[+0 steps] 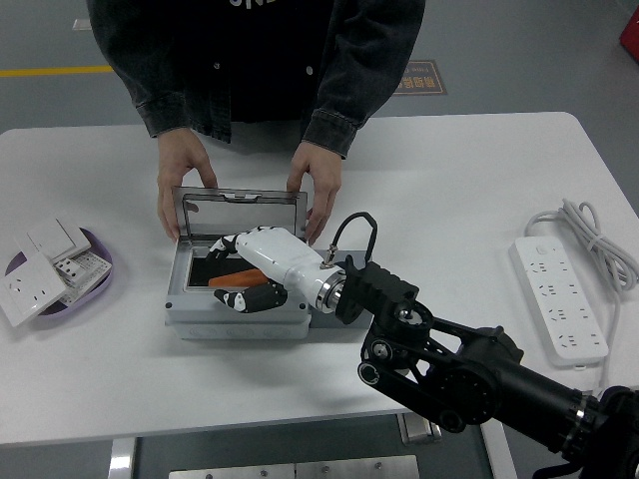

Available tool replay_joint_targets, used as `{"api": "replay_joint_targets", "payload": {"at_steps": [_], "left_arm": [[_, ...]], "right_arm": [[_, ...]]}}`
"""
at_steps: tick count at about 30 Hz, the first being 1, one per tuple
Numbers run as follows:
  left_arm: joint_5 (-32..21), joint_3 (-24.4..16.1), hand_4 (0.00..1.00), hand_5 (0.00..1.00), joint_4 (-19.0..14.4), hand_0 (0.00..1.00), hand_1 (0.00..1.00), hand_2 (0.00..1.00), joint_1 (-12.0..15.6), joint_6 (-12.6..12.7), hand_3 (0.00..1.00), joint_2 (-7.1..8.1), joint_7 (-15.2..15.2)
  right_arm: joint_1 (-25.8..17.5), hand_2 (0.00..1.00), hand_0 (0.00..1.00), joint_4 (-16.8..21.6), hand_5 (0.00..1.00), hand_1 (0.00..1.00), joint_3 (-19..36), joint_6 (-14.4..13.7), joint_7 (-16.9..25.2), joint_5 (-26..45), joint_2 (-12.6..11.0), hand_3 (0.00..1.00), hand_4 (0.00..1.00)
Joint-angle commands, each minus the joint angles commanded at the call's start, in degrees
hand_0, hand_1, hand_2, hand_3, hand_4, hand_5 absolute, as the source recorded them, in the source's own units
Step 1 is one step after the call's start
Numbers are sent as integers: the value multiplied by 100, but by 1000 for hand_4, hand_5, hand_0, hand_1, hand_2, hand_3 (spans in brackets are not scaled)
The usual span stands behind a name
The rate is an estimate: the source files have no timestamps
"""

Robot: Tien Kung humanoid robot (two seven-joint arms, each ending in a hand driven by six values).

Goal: Pick up the cylinder from the cube,place it in the box,flap close box

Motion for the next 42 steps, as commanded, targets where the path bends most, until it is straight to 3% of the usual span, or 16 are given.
{"api": "replay_joint_targets", "payload": {"at_steps": [4,8,9,14,15,19,22,32,36,42], "left_arm": [[-14,14,753,324,0,638,672,661,1,0,704,-9,-8],[-22,9,753,324,0,638,672,661,25,0,704,-15,-14],[-14,-2,752,324,0,638,672,660,32,0,704,-15,-11],[19,-35,752,324,0,638,672,660,48,-1,704,-10,-3],[25,-38,752,324,0,638,672,659,46,-2,703,-7,-3],[28,-25,752,324,0,638,672,659,20,-4,703,7,-10],[28,-10,752,323,0,638,672,660,-2,-6,704,18,-13],[60,36,752,324,0,638,671,660,-26,-12,703,50,11],[91,1,752,323,0,638,672,659,-9,-12,703,40,26],[95,-22,752,323,0,638,672,659,0,-10,703,32,20]], "right_arm": [[-34,749,852,103,339,748,-15,-30,144,458,0,789,752],[45,749,852,546,339,748,-2,-44,345,1320,-5,789,752],[116,748,852,661,385,749,28,-52,363,1541,-53,794,810],[584,748,852,1033,385,749,233,-123,365,2410,-468,794,810],[694,739,831,1030,360,737,267,-133,361,2590,-546,779,763],[1107,739,831,710,360,737,303,-147,368,3140,-738,779,763],[1439,723,802,265,368,714,161,-159,453,3582,-798,762,757],[1885,715,791,-918,365,696,-663,-140,643,4279,-914,754,754],[1877,709,779,-763,362,689,-823,-158,607,4190,-1026,748,746],[1822,708,779,-153,359,688,-1034,-213,507,3990,-1259,745,741]]}}
